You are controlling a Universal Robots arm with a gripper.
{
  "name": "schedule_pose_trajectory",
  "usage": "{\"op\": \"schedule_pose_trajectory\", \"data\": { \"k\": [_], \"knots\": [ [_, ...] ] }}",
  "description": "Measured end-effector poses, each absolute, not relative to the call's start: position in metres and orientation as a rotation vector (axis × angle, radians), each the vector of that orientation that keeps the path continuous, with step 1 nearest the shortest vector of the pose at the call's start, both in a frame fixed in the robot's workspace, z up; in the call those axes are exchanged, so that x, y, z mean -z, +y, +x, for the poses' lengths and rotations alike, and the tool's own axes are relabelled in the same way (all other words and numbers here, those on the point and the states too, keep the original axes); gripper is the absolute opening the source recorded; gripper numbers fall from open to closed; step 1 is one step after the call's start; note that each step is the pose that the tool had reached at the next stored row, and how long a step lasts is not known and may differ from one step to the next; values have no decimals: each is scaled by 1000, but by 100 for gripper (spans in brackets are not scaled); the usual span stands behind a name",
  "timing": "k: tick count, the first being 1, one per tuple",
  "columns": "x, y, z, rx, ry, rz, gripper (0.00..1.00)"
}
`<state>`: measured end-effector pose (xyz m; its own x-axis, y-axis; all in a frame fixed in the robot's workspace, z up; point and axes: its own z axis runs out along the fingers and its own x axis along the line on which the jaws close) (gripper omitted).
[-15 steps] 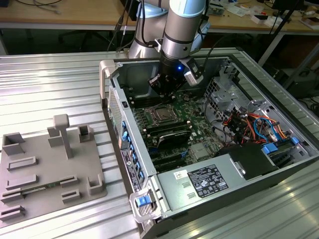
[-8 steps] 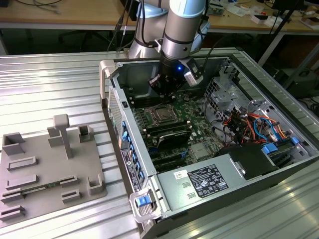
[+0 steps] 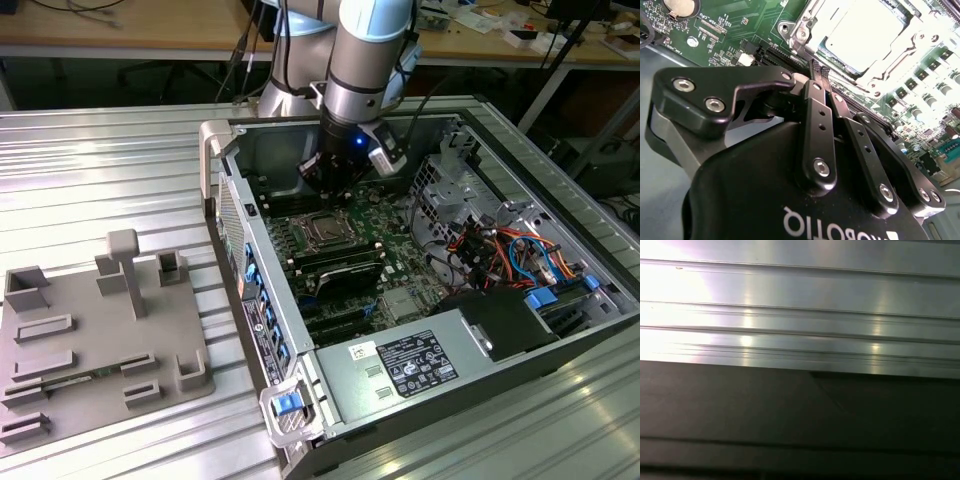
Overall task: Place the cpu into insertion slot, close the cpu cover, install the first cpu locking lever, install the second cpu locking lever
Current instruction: 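Install the first cpu locking lever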
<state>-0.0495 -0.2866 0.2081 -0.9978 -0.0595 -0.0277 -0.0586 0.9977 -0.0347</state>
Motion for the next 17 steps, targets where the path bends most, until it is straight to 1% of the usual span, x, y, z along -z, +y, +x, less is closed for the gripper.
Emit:
{"op": "schedule_pose_trajectory", "data": {
  "k": [17],
  "knots": [
    [-204, -287, -49, 53, 3111, -92, 11]
  ]
}}
